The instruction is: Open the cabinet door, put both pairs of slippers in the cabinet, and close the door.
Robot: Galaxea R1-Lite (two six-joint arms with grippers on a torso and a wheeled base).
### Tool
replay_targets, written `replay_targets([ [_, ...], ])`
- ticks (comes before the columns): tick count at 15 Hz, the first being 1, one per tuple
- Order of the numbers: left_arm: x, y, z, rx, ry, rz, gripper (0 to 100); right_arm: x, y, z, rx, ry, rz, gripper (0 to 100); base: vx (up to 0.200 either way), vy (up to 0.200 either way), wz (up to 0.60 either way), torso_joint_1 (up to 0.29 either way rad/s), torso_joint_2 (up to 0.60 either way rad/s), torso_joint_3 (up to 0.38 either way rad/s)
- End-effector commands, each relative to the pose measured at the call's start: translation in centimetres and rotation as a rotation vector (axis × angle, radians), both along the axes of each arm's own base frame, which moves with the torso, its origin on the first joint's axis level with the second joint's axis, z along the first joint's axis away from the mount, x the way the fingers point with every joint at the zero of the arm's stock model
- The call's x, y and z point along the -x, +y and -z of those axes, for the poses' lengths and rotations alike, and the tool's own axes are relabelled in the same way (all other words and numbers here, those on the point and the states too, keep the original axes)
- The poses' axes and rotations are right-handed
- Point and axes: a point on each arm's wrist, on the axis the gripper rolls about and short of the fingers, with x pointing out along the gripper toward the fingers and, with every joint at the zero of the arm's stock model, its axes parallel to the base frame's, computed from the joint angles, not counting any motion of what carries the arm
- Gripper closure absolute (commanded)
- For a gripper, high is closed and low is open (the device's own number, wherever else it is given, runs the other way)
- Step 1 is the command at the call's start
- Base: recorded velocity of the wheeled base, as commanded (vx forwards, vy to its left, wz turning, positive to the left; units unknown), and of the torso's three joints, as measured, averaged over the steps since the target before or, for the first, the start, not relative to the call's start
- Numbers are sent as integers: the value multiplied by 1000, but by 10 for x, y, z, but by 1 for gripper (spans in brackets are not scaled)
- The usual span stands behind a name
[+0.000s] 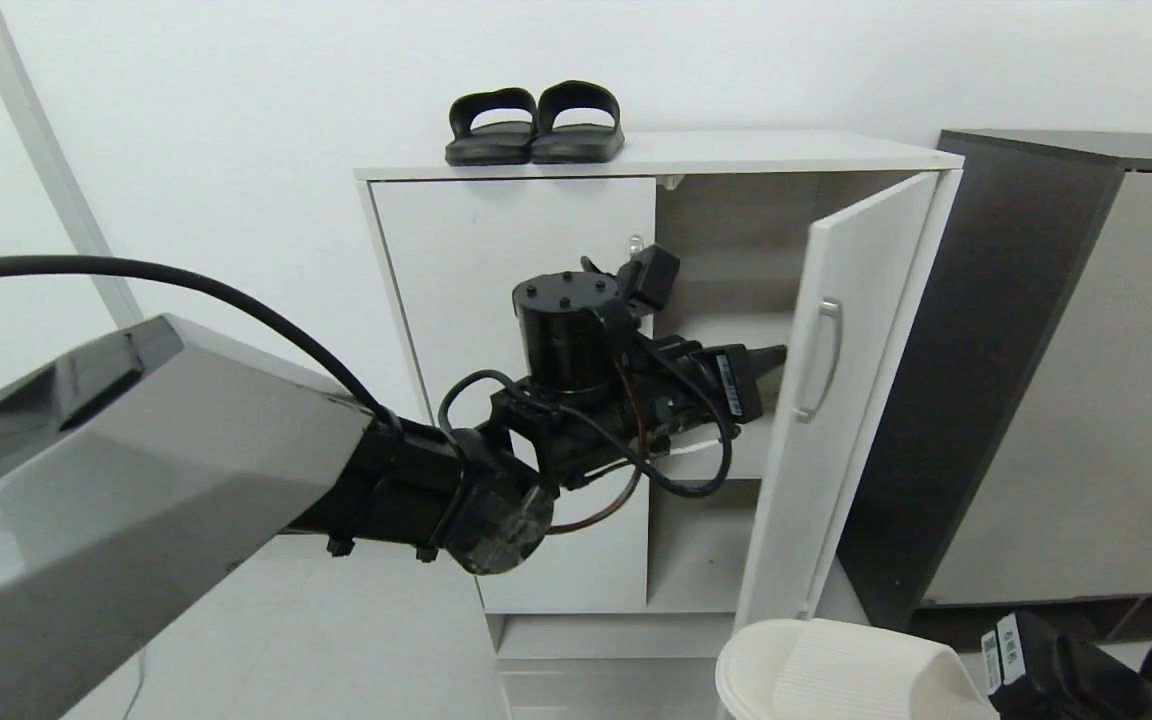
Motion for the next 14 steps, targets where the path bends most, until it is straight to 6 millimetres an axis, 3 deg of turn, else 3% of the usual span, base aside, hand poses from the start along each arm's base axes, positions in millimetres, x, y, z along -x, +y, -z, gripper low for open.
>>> replay_targets([
  [1,17,-9,-4,6,-6,41,100,2,0,1,5,-4,-10,100,0,0,0,0,0,0],
  [7,9,3,-10,15,-15,6,100,2,-1,2,12,-12,-14,100,0,0,0,0,0,0],
  [10,19,41,-27,14,-20,-56,100,1,0,2,15,-7,-13,100,0,0,0,0,0,0],
  [11,19,41,-27,14,-20,-56,100,1,0,2,15,-7,-13,100,0,0,0,0,0,0],
  [12,38,100,-50,17,-41,-155,100,-5,3,-1,7,-11,18,100,0,0,0,0,0,0],
  [14,78,157,-65,-20,-59,-253,100,-28,8,-2,57,-38,202,100,0,0,0,0,0,0],
])
